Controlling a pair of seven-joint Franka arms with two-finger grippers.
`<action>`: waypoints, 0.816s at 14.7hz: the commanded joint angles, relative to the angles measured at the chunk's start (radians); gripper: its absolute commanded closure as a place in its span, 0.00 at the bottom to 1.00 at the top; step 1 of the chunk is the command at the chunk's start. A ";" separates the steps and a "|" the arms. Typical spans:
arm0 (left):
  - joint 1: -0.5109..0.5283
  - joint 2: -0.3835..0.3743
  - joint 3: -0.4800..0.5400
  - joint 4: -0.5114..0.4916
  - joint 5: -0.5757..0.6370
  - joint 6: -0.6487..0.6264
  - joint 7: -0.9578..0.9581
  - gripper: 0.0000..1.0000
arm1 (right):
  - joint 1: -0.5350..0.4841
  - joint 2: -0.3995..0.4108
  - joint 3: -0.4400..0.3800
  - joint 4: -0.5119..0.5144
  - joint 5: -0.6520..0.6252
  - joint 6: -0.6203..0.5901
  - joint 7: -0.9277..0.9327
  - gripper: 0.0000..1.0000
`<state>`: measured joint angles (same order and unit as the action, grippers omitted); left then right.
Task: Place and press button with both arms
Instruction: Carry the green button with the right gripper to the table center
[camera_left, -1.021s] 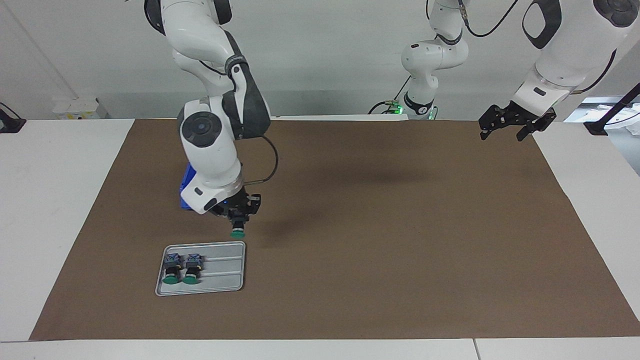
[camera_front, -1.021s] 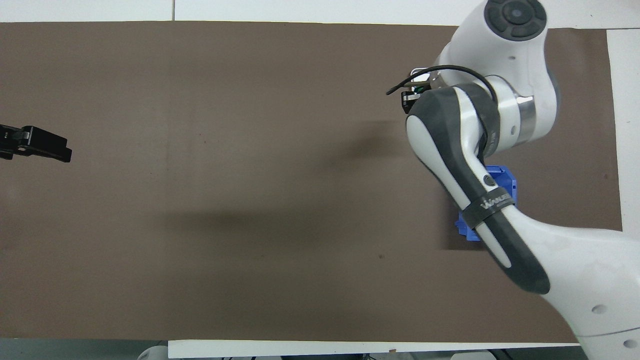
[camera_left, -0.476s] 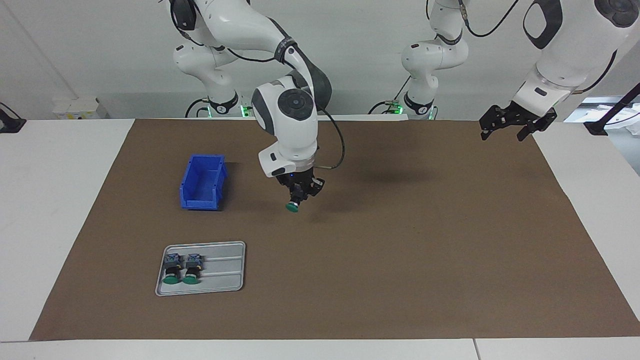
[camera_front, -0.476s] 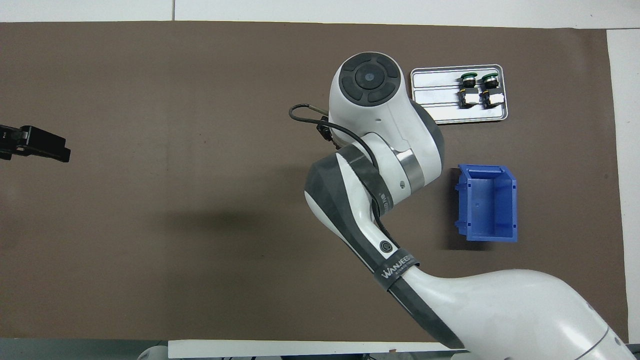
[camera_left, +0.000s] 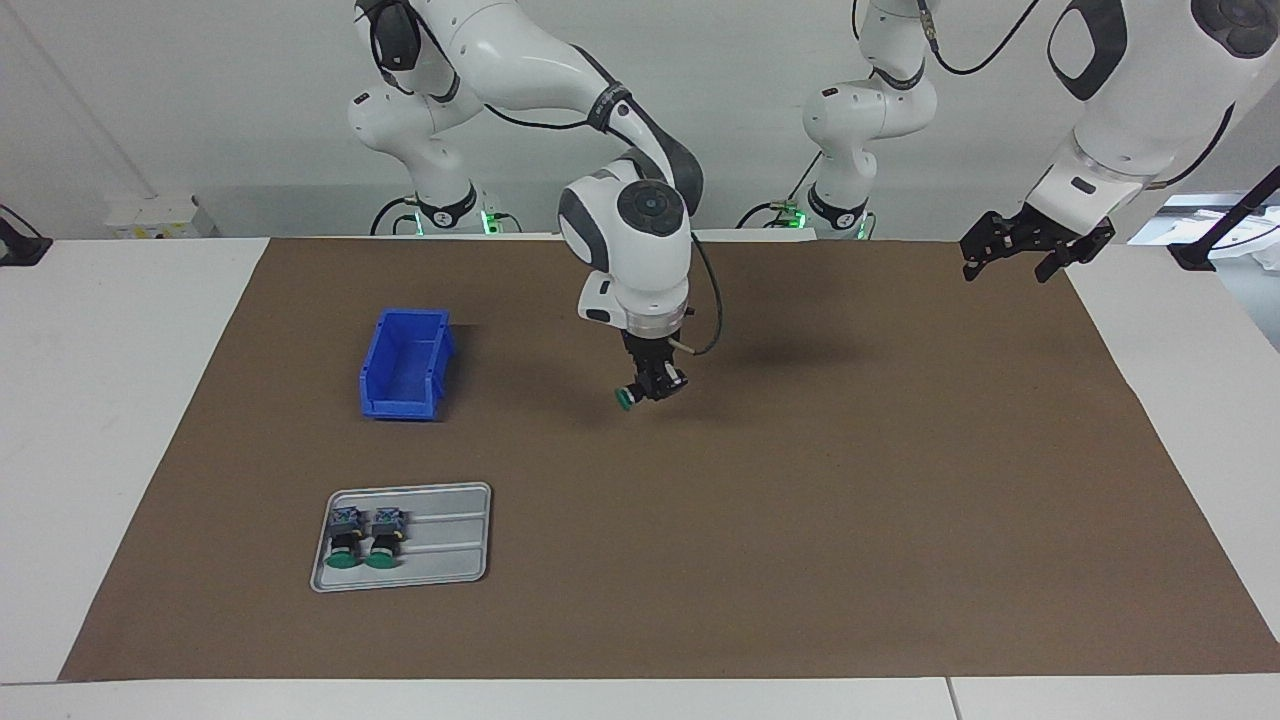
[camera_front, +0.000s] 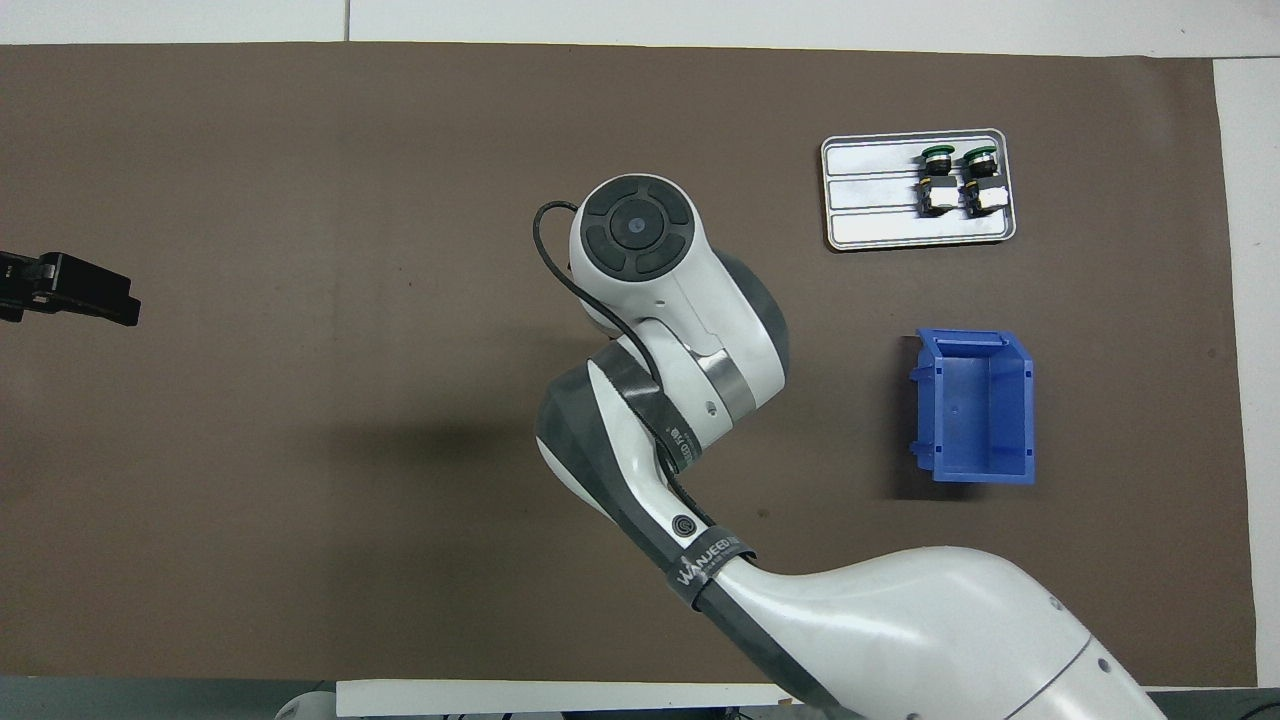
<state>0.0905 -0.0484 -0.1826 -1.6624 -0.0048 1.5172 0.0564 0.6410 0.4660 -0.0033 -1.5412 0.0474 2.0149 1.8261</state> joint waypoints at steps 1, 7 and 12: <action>0.000 -0.039 0.000 -0.063 0.014 0.031 -0.009 0.00 | 0.009 0.074 0.009 0.055 0.020 0.015 0.206 0.82; -0.009 -0.061 -0.003 -0.108 0.006 0.078 -0.082 0.00 | 0.049 0.135 0.014 0.052 0.052 0.131 0.398 0.79; -0.009 -0.053 -0.003 -0.094 0.002 0.083 -0.158 0.00 | 0.057 0.143 0.014 0.029 0.052 0.180 0.400 0.47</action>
<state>0.0839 -0.0813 -0.1855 -1.7354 -0.0049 1.5781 -0.0634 0.7019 0.6102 0.0080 -1.5175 0.0908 2.1888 2.2152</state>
